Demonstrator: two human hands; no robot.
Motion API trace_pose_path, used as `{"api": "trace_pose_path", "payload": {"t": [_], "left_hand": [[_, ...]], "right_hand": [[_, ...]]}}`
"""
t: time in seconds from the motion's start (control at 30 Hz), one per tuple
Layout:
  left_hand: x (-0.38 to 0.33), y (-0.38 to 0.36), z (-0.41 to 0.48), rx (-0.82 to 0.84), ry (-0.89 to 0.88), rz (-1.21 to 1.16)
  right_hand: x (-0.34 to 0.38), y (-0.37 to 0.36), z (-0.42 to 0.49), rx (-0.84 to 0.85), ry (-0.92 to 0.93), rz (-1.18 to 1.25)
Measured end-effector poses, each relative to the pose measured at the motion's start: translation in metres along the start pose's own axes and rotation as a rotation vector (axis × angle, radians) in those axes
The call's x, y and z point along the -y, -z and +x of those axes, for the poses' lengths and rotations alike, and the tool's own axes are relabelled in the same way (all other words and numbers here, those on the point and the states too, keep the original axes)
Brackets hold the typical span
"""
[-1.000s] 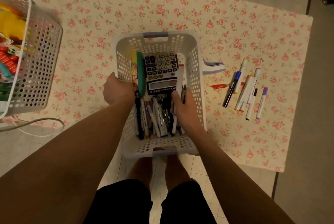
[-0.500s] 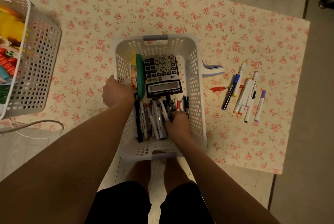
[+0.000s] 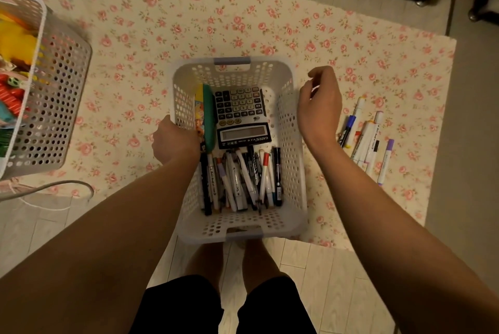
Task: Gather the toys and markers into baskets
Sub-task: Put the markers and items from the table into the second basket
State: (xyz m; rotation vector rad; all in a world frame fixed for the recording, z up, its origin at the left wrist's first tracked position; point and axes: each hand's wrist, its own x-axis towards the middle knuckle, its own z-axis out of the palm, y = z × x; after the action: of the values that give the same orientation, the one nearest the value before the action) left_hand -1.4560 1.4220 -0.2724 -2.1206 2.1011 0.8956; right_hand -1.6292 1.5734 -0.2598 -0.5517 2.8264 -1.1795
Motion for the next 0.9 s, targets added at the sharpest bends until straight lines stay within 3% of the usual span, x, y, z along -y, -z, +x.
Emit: {"api": "trace_pose_path", "payload": {"t": [0.13, 0.33, 0.57, 0.63, 0.9], "left_hand": [[0.001, 0.000, 0.001, -0.004, -0.002, 0.003], [0.001, 0.001, 0.000, 0.006, -0.006, -0.003], [-0.001, 0.001, -0.001, -0.004, 0.002, -0.001], [-0.001, 0.001, -0.001, -0.001, 0.006, 0.002], [0.001, 0.000, 0.001, -0.003, 0.006, 0.001]], "right_hand": [[-0.032, 0.000, 0.020, 0.175, -0.015, -0.217], [-0.057, -0.010, 0.032, 0.627, -0.077, -0.452], [-0.053, -0.016, 0.039, 0.928, -0.073, -0.548], [-0.049, -0.018, 0.036, 0.958, -0.058, -0.627], [-0.060, -0.019, 0.023, 0.769, -0.062, -0.615]]}}
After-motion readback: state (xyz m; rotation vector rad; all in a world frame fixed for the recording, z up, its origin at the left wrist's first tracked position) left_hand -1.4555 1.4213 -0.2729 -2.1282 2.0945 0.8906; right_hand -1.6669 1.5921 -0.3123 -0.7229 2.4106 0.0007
